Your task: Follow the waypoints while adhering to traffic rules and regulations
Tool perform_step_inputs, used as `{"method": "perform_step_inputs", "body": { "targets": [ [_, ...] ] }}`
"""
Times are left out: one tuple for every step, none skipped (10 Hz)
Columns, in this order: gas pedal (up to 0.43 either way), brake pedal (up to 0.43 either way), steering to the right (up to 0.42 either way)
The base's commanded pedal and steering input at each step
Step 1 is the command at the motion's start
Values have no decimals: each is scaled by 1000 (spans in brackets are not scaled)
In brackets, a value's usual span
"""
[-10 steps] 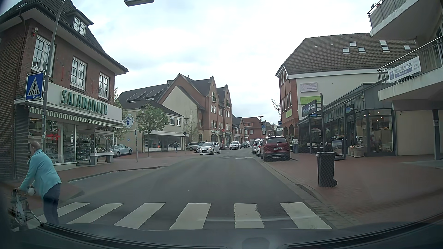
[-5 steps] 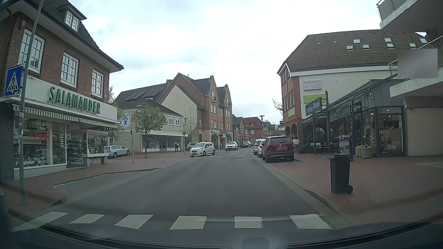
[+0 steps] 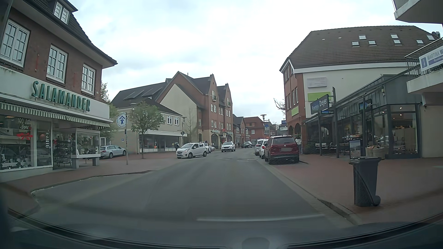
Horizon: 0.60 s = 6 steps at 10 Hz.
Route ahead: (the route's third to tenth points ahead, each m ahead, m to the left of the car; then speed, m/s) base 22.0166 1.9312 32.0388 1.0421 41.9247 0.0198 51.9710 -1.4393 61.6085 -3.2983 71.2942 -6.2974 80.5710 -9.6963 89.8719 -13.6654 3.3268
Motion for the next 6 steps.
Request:
{"method": "perform_step_inputs", "body": {
  "targets": [
    [287, 6, -10],
    [287, 6, -10],
    [287, 6, -10],
    [287, 6, -10],
    [287, 6, -10],
    [287, 6, -10]
  ]
}}
